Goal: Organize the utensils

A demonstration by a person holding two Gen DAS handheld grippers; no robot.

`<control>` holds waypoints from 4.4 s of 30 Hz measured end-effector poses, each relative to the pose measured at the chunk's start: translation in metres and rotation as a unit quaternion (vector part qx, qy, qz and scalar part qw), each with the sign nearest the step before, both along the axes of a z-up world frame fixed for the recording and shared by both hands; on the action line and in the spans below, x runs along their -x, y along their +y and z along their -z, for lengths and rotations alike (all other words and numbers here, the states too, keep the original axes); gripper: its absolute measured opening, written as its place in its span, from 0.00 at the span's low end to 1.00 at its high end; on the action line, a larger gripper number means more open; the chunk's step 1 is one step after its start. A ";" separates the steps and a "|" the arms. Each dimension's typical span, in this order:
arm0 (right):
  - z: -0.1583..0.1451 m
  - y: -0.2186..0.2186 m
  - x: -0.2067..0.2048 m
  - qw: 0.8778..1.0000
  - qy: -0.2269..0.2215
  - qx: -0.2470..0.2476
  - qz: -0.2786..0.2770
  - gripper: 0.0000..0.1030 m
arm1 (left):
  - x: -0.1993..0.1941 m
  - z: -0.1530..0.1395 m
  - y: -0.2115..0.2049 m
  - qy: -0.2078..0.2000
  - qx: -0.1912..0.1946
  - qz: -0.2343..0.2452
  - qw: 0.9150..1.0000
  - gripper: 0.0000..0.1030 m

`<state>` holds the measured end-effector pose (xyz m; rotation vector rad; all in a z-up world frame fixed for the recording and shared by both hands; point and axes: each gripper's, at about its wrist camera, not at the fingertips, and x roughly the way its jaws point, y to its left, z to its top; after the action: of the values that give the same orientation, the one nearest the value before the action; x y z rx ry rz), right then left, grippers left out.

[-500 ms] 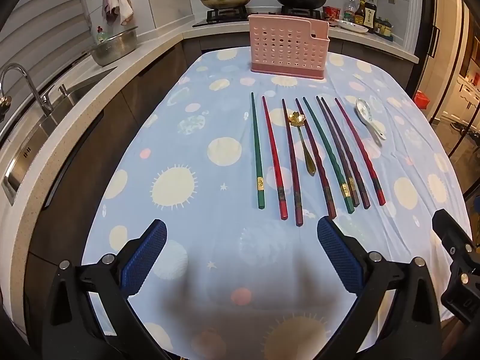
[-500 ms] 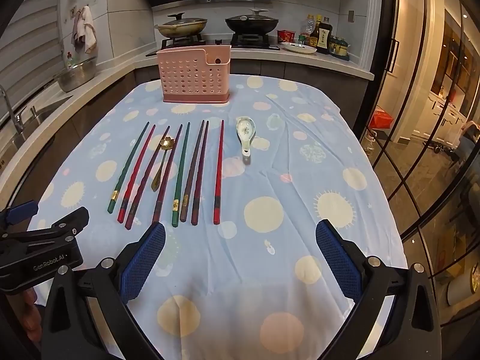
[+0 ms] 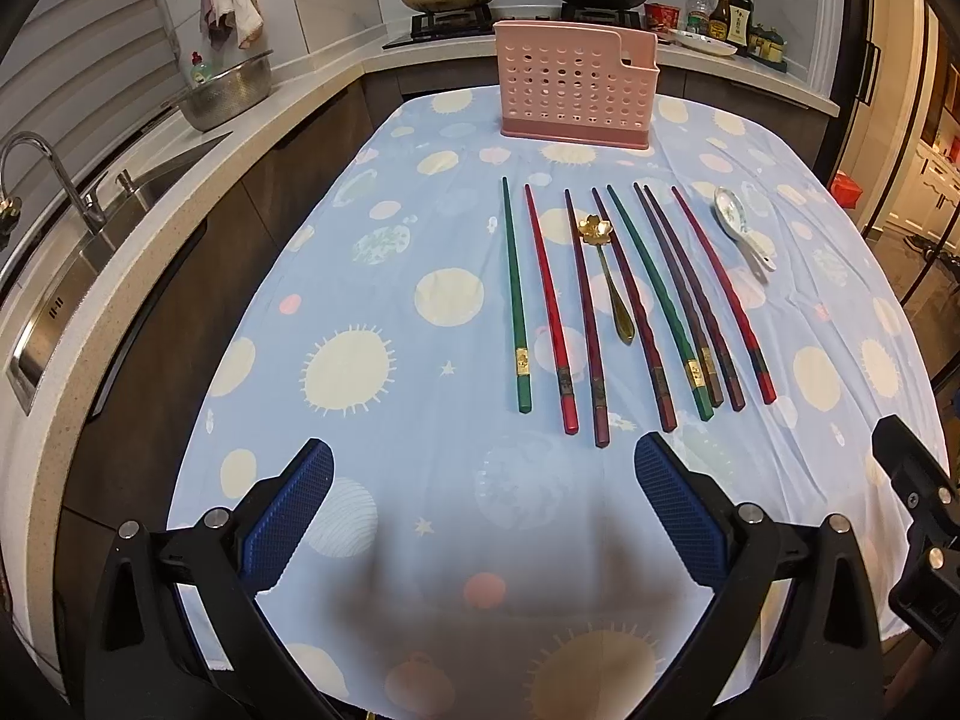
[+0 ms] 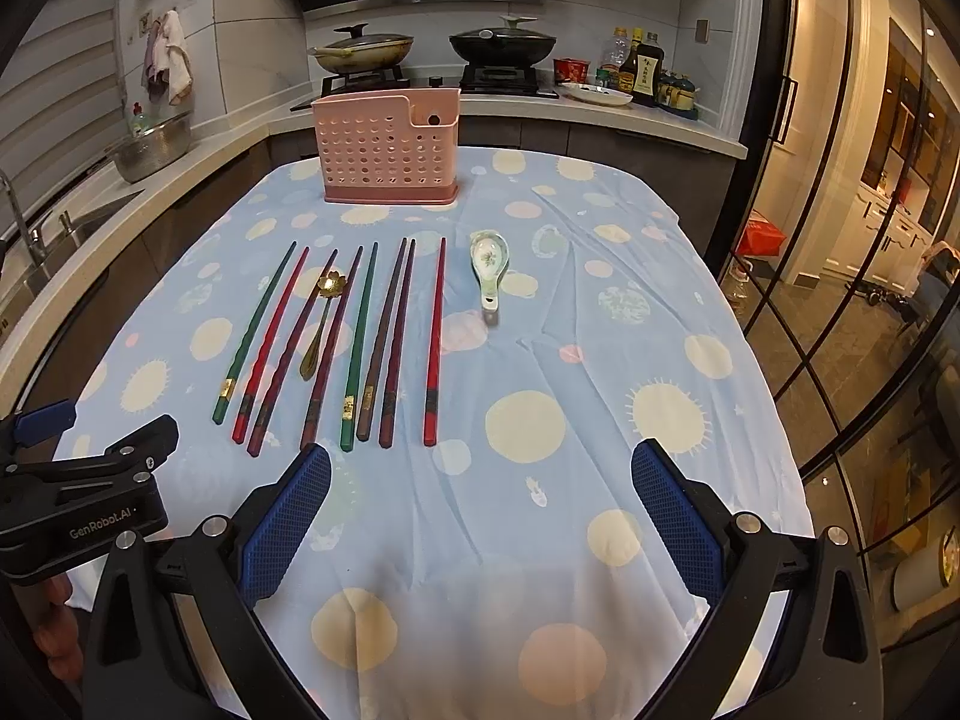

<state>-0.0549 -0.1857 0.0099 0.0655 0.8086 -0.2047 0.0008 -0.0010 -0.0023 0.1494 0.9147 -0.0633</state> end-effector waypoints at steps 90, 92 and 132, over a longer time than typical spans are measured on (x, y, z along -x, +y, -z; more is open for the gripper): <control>0.030 -0.062 -0.158 0.999 0.008 -0.031 0.016 0.57 | -0.106 0.037 0.019 0.046 0.023 -0.041 0.998 0.92; 0.037 -0.061 -0.167 0.999 0.017 -0.036 0.010 0.50 | -0.109 0.038 0.021 0.050 0.029 -0.039 0.998 0.87; 0.064 -0.059 -0.147 0.996 0.049 -0.079 0.000 0.12 | -0.090 0.047 0.010 0.091 0.085 0.053 0.991 0.06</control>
<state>0.0921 -0.2451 -0.0544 0.2047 0.9211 -0.1441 0.0911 0.0091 -0.0492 0.0339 1.0774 -0.2568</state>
